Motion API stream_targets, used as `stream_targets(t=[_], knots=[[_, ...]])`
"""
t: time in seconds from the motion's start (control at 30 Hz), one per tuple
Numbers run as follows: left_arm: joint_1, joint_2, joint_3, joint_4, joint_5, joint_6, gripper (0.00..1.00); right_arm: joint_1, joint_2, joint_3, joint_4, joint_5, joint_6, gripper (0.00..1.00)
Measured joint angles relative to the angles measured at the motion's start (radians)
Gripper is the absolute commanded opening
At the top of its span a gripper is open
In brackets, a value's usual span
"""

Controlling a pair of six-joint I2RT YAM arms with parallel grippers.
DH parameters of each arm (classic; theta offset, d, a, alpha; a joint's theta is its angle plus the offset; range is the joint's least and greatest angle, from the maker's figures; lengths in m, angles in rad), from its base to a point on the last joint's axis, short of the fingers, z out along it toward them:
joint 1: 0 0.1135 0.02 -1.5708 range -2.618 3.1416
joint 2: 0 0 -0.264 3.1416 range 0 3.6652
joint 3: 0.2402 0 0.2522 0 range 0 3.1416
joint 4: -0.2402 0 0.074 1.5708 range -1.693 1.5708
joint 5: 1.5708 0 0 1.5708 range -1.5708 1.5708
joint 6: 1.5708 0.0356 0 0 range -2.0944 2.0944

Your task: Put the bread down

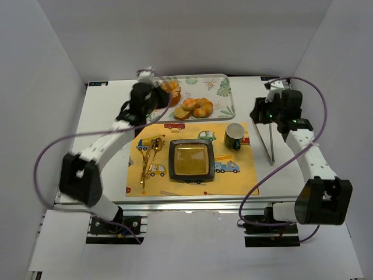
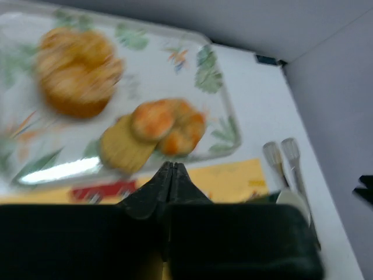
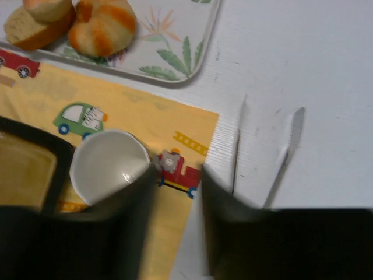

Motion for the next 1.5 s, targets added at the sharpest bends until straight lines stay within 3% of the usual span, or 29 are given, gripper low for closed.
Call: stream_targets(t=[0.1,0.13,0.17,0.2,0.23,0.27,0.5,0.93,1.03,1.13,1.23,1.27,1.37,1.5], knots=[[0.082,-0.319,-0.28,-0.01,-0.005,-0.007,0.0,-0.098,-0.05,-0.043,-0.039,-0.15,-0.111,0.0],[0.111,-0.401,-0.342,-0.004,-0.018,-0.011,0.13,-0.132,-0.052,-0.045,-0.056,-0.188,-0.138,0.14],[0.145,-0.485,-0.404,-0.018,-0.034,-0.014,0.55,-0.166,-0.046,-0.045,-0.069,-0.225,-0.158,0.37],[0.168,-0.546,-0.449,-0.033,-0.047,-0.022,0.75,-0.195,-0.035,-0.045,-0.084,-0.262,-0.177,0.76],[0.183,-0.597,-0.485,-0.048,-0.064,-0.031,0.88,-0.22,-0.019,-0.045,-0.1,-0.29,-0.193,0.88],[0.192,-0.638,-0.518,-0.06,-0.076,-0.041,0.95,-0.239,0.0,-0.047,-0.118,-0.304,-0.204,0.9],[0.204,-0.814,-0.688,-0.177,-0.134,-0.085,0.98,-0.257,0.057,-0.147,-0.126,-0.187,-0.206,0.89],[0.204,-0.759,-0.698,-0.195,-0.134,-0.092,0.98,-0.214,0.224,-0.227,-0.026,0.032,-0.297,0.86],[0.204,-0.756,-0.698,-0.192,-0.13,-0.095,0.98,-0.214,0.279,-0.225,0.016,0.044,-0.297,0.78],[0.204,-0.755,-0.698,-0.183,-0.127,-0.101,0.98,-0.214,0.346,-0.179,0.035,0.047,-0.288,0.64],[0.204,-0.754,-0.698,-0.183,-0.127,-0.101,0.98,-0.214,0.383,-0.146,0.053,0.043,-0.281,0.45],[0.204,-0.754,-0.698,-0.183,-0.127,-0.101,0.98,-0.214,0.388,-0.142,0.053,0.039,-0.281,0.33],[0.204,-0.755,-0.698,-0.183,-0.127,-0.101,0.98,-0.214,0.39,-0.14,0.055,0.035,-0.287,0.08],[0.204,-0.755,-0.698,-0.183,-0.127,-0.101,0.98,-0.213,0.387,-0.136,0.049,0.036,-0.293,0.06]])
